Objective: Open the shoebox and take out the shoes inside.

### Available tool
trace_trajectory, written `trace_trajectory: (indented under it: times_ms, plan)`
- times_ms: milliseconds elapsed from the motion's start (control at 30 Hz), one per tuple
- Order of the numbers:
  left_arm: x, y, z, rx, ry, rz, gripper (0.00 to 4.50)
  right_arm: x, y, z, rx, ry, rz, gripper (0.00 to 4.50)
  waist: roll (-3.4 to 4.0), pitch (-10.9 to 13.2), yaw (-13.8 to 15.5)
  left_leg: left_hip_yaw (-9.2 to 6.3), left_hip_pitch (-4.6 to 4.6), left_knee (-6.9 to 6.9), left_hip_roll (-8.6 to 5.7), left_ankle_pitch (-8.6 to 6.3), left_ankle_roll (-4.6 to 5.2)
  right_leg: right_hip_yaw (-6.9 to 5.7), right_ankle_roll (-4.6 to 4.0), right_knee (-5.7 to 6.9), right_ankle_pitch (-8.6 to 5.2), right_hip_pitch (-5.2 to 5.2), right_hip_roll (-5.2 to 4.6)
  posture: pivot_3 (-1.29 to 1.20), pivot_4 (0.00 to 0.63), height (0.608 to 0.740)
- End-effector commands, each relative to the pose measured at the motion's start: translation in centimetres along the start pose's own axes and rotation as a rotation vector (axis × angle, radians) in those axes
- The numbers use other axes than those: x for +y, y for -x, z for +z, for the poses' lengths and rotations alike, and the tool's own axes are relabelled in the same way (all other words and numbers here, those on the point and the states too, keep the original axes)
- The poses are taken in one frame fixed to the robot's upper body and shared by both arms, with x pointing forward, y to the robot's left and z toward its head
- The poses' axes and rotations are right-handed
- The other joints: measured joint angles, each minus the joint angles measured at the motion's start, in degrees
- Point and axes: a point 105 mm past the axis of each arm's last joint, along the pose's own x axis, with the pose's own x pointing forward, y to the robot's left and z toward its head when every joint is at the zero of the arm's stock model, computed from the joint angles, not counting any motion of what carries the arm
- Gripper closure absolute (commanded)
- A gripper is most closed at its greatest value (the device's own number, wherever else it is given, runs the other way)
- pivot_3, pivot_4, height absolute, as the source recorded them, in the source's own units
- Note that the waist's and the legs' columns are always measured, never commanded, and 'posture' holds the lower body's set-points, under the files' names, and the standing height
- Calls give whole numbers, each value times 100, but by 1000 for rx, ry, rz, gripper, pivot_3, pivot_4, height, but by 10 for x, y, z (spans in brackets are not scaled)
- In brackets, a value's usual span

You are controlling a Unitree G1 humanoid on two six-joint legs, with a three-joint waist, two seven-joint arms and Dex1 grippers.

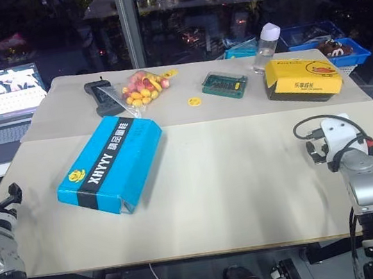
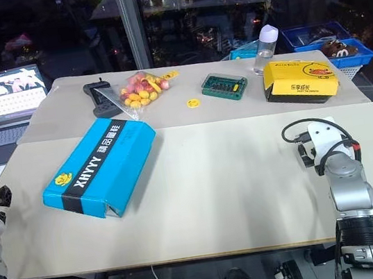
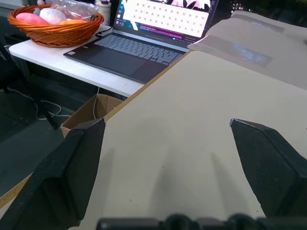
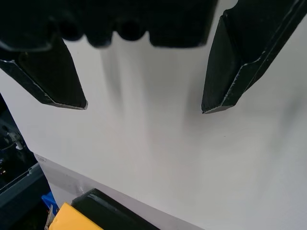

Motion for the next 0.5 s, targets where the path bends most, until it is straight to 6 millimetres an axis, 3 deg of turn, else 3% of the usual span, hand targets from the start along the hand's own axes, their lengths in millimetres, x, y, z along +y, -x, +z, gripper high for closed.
trace_trajectory:
  times_ms: [33,100,167,200,300,400,433,500]
  plan:
    - [-19,-6,10,0,-65,-131,28,-11,5,14,-55,-33,2,0,0,0,0,0,0,0,0,0,0,0,0,0,0,0,0,0,150,740]
    - [-51,-7,2,73,-153,-359,28,1,6,20,-82,-82,115,0,0,0,17,-1,0,0,0,0,0,-1,0,0,0,0,2,0,150,740]
    - [-70,-4,2,108,-215,-528,28,18,12,35,-124,-149,281,0,1,0,22,-1,-1,-1,-1,0,0,-1,-3,1,-2,2,2,0,150,740]
    - [-76,-2,4,121,-236,-594,28,31,19,43,-139,-178,401,0,0,0,4,1,-3,2,-2,0,0,1,-15,0,-9,2,0,0,150,740]
    - [-88,3,12,175,-342,-764,28,92,64,83,-251,-178,878,0,1,1,-63,0,-5,0,0,0,0,3,-9,1,-5,-4,4,0,150,740]
    - [-94,4,16,226,-407,-847,28,126,87,105,-305,-142,1072,0,1,2,-155,-7,0,-7,12,0,0,0,-11,13,-7,-6,18,0,150,740]
    - [-96,3,18,230,-424,-856,9,139,89,111,-318,-132,1098,250,1,1,-165,-9,0,-8,12,0,1,-2,-14,15,-8,-7,18,0,150,740]
    - [-100,2,22,234,-441,-879,548,163,96,119,-336,-73,1148,804,1,1,-172,-12,0,-6,12,0,1,-3,-15,18,-10,-9,20,0,150,740]
